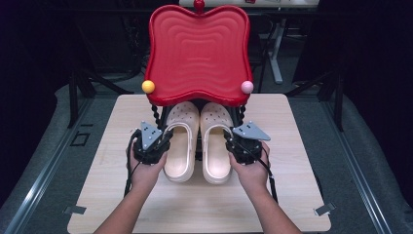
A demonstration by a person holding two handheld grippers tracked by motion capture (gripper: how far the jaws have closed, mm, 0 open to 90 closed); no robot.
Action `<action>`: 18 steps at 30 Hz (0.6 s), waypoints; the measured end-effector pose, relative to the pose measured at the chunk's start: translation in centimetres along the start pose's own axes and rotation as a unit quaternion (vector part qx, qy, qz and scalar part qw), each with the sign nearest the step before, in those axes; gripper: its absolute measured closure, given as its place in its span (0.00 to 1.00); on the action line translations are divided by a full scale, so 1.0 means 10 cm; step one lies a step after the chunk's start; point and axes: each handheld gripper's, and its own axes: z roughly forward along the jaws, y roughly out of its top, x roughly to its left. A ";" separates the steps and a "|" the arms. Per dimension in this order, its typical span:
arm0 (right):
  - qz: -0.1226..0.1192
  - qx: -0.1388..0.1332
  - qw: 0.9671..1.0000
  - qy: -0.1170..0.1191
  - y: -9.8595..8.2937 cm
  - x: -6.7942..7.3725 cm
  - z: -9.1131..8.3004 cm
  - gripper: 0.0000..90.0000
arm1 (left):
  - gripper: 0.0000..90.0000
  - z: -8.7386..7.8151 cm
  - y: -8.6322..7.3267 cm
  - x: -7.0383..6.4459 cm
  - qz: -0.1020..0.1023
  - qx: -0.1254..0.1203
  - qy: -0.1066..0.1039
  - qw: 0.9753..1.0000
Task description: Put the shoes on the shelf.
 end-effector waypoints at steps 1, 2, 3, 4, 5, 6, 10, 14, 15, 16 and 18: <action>0.001 0.000 1.000 -0.001 0.01 -0.01 0.02 0.83 | 0.84 0.03 0.01 0.01 0.002 0.002 0.002 1.000; 0.010 0.001 1.000 -0.001 0.03 -0.02 0.04 0.83 | 0.84 0.04 0.02 0.01 0.005 0.003 0.001 1.000; 0.015 0.003 1.000 0.000 0.04 -0.03 0.05 0.83 | 0.84 0.07 0.03 0.01 0.009 0.005 0.000 1.000; 0.018 0.001 1.000 -0.003 0.05 -0.03 0.07 0.83 | 0.83 0.09 0.03 0.00 0.015 0.007 0.001 1.000; 0.020 0.000 1.000 -0.004 0.05 -0.02 0.08 0.83 | 0.83 0.11 0.04 0.00 0.017 0.006 0.002 1.000; 0.020 0.000 1.000 -0.004 0.06 -0.01 0.11 0.83 | 0.83 0.12 0.04 0.00 0.015 0.004 0.002 1.000; -0.002 0.001 1.000 -0.020 0.06 0.02 0.20 0.82 | 0.83 0.17 0.05 0.02 0.002 -0.001 0.004 1.000; -0.010 0.002 1.000 -0.024 0.10 0.00 0.24 0.82 | 0.83 0.21 0.09 0.02 -0.003 -0.001 0.007 1.000; -0.009 0.002 1.000 -0.025 0.11 0.00 0.25 0.82 | 0.83 0.21 0.09 0.02 -0.006 -0.002 0.008 1.000; -0.009 0.004 1.000 -0.025 0.12 -0.01 0.26 0.82 | 0.83 0.23 0.10 0.01 -0.008 -0.001 0.009 1.000; 0.003 0.005 1.000 -0.018 0.14 -0.02 0.28 0.82 | 0.83 0.25 0.11 0.00 -0.009 -0.002 0.012 1.000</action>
